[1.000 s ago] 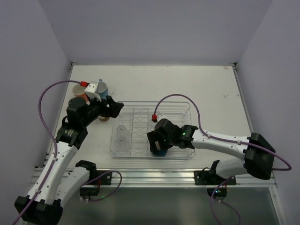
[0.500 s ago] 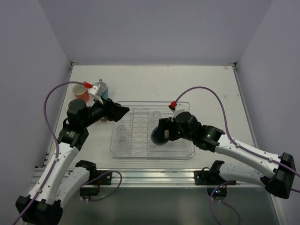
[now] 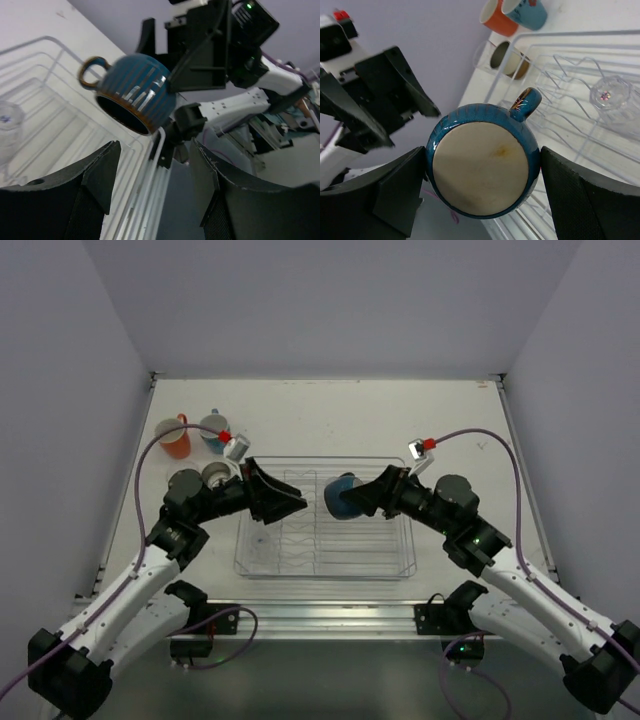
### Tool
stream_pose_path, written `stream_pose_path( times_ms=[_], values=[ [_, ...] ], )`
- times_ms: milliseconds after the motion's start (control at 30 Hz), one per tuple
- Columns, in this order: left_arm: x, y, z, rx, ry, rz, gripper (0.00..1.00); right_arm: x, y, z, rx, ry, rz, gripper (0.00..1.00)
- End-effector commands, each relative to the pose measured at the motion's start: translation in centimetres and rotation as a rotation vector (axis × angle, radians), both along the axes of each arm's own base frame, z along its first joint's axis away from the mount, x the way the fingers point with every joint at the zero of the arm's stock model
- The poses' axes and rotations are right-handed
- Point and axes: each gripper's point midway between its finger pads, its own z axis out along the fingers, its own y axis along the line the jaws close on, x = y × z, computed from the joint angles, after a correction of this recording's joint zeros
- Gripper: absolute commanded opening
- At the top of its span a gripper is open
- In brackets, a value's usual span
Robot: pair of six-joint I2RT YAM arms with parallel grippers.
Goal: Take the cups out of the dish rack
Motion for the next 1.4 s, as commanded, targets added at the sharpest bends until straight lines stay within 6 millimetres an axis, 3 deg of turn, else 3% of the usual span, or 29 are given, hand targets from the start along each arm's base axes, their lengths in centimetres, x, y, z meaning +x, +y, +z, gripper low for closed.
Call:
stream_pose_path(
  times_ms=[0,233,500,733,767,800,900,1000,1033,1167,1233,1300,1333,1367],
  values=[
    [-2.3,-2.3,3.1,-0.095,-0.042,-0.111,0.63,-0.5,0.4,5.7,0.209,-0.100,0.055,0.45],
    [-3.2,-4.3,3.3,-0.122,-0.007,-0.168,0.63,-0.9,0.6,6.5,0.243,-0.105,0.083,0.45],
    [-3.1,-6.7,3.8,-0.135,-0.004,-0.198,0.60,-1.4,1.2,5.7,0.253,-0.081,0.135,0.46],
    [-2.4,-7.7,3.9,-0.170,-0.008,-0.179,0.39,-1.4,1.1,3.8,0.268,-0.039,0.124,0.46],
    [-2.2,-7.8,3.7,-0.170,-0.002,-0.173,0.33,-1.4,1.1,3.8,0.276,-0.044,0.126,0.46],
    [-1.9,-7.9,3.6,-0.171,0.000,-0.162,0.20,-1.5,1.1,3.4,0.277,-0.035,0.126,0.46],
    [-1.6,-7.9,3.5,-0.171,-0.003,-0.138,0.00,-1.5,1.0,3.0,0.286,-0.024,0.116,0.48],
    [-0.9,-7.5,3.5,-0.152,-0.019,-0.084,0.00,-1.5,0.8,3.0,0.291,-0.026,0.105,0.61],
    [-0.3,-7.3,3.5,-0.144,-0.023,-0.046,0.00,-1.4,0.7,3.0,0.293,-0.029,0.099,0.69],
    [1.9,-6.7,3.4,-0.040,-0.071,0.069,0.00,-1.6,0.3,3.7,0.303,-0.060,0.085,0.80],
    [3.8,-6.3,3.9,0.031,-0.067,0.159,0.00,-1.8,-0.1,4.2,0.311,-0.084,0.078,0.83],
    [5.5,-6.1,2.4,0.165,-0.066,0.213,0.00,-1.7,-0.4,3.9,0.290,-0.089,0.057,0.85],
    [7.0,-5.8,4.8,0.165,-0.103,0.283,0.00,-1.6,-0.6,3.8,0.275,-0.104,0.048,0.85],
    [8.4,-6.1,3.9,0.236,-0.118,0.306,0.00,-1.6,-0.8,3.1,0.252,-0.089,0.035,0.85]
  ],
)
